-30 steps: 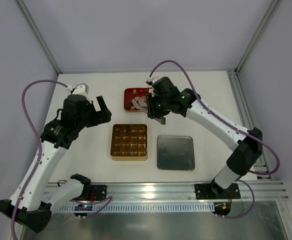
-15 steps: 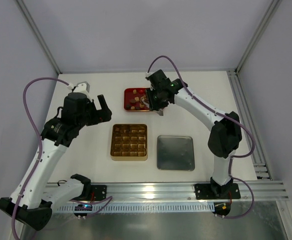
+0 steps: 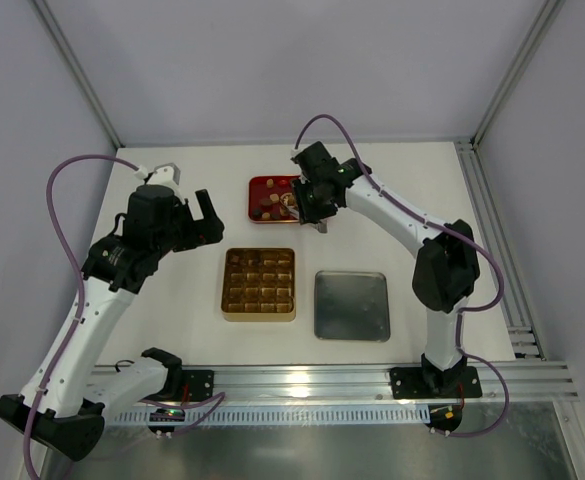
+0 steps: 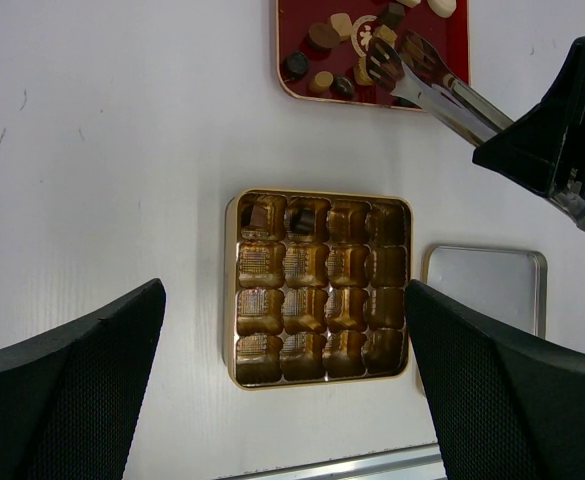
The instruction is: Pack the chocolate
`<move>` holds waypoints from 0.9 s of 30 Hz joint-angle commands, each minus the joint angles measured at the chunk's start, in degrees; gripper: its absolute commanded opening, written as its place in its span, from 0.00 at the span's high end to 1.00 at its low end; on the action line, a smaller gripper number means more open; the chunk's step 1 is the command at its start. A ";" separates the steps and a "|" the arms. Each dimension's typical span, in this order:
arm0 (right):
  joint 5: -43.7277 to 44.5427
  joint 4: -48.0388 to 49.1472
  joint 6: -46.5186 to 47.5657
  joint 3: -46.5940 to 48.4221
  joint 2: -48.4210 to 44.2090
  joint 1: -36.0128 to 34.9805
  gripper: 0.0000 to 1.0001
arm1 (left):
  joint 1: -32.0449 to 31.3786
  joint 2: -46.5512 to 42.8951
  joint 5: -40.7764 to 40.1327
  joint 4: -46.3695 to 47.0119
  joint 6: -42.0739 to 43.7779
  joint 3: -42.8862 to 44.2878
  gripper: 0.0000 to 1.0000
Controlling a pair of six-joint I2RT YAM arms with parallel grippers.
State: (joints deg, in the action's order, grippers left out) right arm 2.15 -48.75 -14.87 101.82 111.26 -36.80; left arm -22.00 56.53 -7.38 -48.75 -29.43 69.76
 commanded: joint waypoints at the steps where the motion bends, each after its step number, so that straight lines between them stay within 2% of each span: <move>1: -0.48 1.73 0.55 3.12 0.71 -0.12 0.56 | -0.06 -0.02 0.52 -0.29 1.13 1.96 0.00; 17: -1.27 1.55 0.72 4.00 3.61 -0.21 0.57 | -0.06 0.59 0.87 -0.55 1.22 2.23 0.00; 27: -0.92 1.12 1.16 4.52 3.96 -0.12 0.66 | -0.15 1.12 1.14 -0.47 1.04 2.67 0.00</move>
State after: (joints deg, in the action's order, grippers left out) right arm 1.32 -48.36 -14.74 103.48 115.55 -36.80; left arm -22.00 57.49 -7.20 -49.25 -29.32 70.15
